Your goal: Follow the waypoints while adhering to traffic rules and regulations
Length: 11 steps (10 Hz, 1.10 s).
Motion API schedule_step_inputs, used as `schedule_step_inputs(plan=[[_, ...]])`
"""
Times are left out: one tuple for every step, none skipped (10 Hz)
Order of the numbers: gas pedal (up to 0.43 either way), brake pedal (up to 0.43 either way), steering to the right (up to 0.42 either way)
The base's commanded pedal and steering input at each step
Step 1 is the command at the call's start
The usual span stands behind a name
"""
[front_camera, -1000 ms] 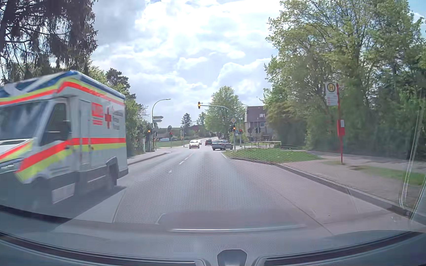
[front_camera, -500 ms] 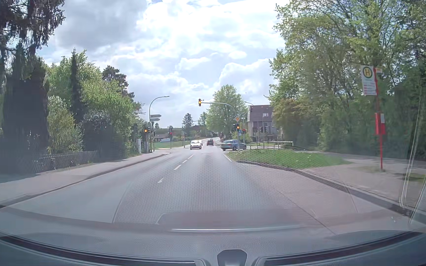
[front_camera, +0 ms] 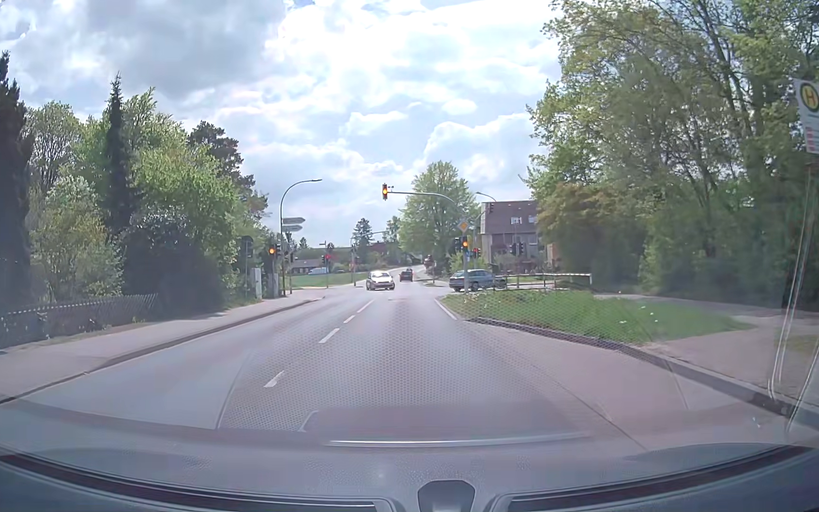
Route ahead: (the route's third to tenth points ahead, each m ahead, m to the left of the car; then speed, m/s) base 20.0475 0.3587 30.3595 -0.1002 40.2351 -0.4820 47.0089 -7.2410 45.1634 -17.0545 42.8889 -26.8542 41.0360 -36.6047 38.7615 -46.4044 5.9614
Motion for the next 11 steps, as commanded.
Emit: schedule_step_inputs(plan=[[0.000, 0.116, -0.009], [0.000, 0.122, -0.008], [0.000, 0.134, -0.008], [0.000, 0.134, -0.008], [0.000, 0.146, -0.008], [0.000, 0.152, -0.008], [0.000, 0.152, -0.008], [0.000, 0.152, -0.007], [0.000, 0.152, -0.005], [0.000, 0.152, -0.005], [0.000, 0.152, -0.005]])
